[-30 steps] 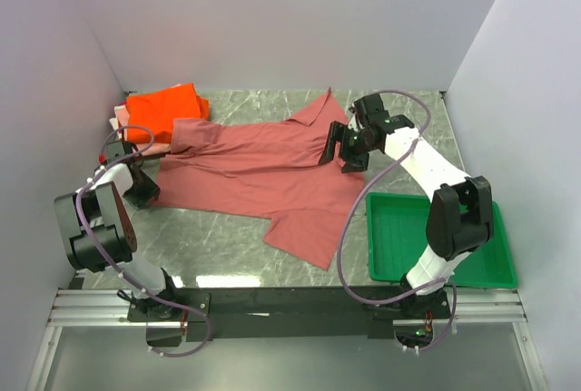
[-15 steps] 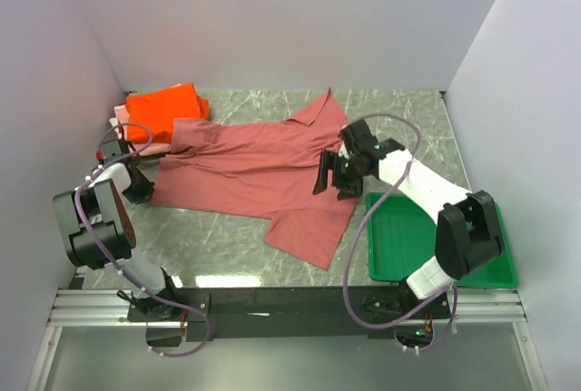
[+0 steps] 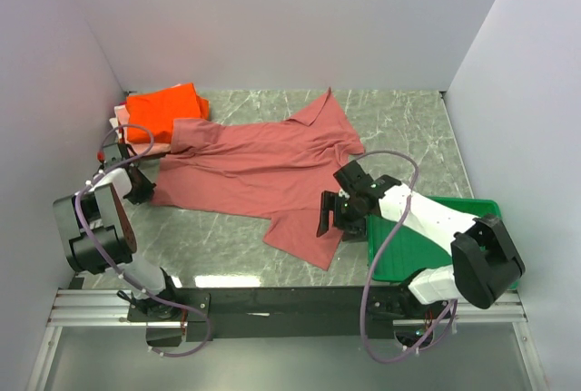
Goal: Fold and stack the t-shirts
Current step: Fold the tshirt
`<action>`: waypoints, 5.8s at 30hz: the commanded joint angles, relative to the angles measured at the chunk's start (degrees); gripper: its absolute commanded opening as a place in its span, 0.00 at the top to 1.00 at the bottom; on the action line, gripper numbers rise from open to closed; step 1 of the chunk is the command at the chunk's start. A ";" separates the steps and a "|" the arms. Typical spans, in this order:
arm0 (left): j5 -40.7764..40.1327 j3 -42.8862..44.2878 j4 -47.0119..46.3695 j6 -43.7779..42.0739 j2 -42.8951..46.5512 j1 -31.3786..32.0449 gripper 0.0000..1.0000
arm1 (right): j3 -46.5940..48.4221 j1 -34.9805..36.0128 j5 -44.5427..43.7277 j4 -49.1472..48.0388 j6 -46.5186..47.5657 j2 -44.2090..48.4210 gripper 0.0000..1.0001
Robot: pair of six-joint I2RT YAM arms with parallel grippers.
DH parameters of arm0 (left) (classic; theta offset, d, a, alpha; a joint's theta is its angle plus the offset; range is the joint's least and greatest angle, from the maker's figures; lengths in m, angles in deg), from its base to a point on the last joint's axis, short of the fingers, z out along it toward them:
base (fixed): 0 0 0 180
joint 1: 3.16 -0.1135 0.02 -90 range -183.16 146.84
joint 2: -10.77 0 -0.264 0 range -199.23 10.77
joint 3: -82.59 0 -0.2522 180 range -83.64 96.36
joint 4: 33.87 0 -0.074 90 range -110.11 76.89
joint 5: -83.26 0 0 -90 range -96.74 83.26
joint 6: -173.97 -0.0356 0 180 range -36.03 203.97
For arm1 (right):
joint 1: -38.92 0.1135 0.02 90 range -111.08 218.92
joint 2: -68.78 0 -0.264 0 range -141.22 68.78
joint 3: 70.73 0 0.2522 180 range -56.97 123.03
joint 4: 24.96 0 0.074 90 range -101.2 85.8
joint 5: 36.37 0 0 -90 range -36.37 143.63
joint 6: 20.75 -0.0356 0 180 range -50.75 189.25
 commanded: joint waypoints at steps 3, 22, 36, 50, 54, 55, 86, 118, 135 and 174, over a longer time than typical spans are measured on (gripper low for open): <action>-0.46 -2.96 4.76 0.13 1.39 -0.30 0.85 | -2.77 3.35 -2.02 -1.90 -4.69 3.22 0.21; -2.31 -4.10 5.55 1.36 7.72 -0.74 0.68 | -5.94 13.98 -5.10 -4.71 -7.33 -3.27 0.50; -2.31 -3.84 6.34 1.36 10.18 -1.35 0.67 | -8.84 16.89 -4.58 -7.78 -8.56 -8.99 0.74; -2.57 -3.57 9.42 2.94 13.17 -1.44 0.43 | -7.69 17.42 -6.77 -3.30 -10.23 -4.51 1.00; -0.73 -4.45 8.46 3.03 11.94 -1.44 0.44 | -7.87 17.42 -7.12 -3.04 -9.88 -3.90 1.00; -0.73 -4.63 8.37 3.20 11.85 -1.44 0.45 | -7.87 17.42 -7.21 -2.95 -9.79 -3.81 1.00; 0.41 -1.11 3.36 1.80 2.18 -1.36 0.56 | -5.85 17.33 -5.10 -3.65 -8.04 -8.29 1.00; 2.61 -2.96 8.98 1.01 10.08 -0.83 1.00 | -6.20 17.42 -5.45 -3.74 -8.30 -7.77 1.00; 1.73 -2.52 12.50 1.71 14.23 -0.74 0.82 | -7.69 17.33 -5.28 -3.39 -8.74 -4.25 1.00; -3.63 -3.22 6.08 2.68 1.66 1.81 0.73 | -8.40 17.42 -4.75 -3.48 -9.70 -4.07 1.00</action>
